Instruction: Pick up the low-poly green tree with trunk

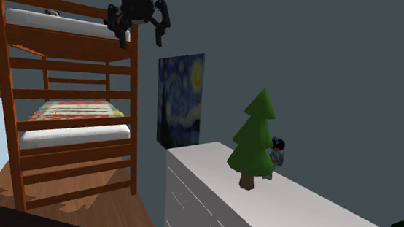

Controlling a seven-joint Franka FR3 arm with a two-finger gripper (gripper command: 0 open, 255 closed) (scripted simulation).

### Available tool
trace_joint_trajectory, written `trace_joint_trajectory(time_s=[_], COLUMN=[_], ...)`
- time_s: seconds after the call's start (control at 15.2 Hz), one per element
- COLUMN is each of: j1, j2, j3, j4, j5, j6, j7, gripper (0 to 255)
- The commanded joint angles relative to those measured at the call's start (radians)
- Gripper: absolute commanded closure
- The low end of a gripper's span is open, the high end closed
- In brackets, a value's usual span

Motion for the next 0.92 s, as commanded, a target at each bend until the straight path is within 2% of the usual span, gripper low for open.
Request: trace_joint_trajectory(time_s=[0.0,0.86], j1=[-0.016,-0.101], j2=[0.069,0.547], j3=[-0.005,-0.058], j4=[0.030,0.354], j5=[-0.043,-0.305], j6=[0.006,-0.022], j7=[-0.003,-0.017], gripper=[0,0])
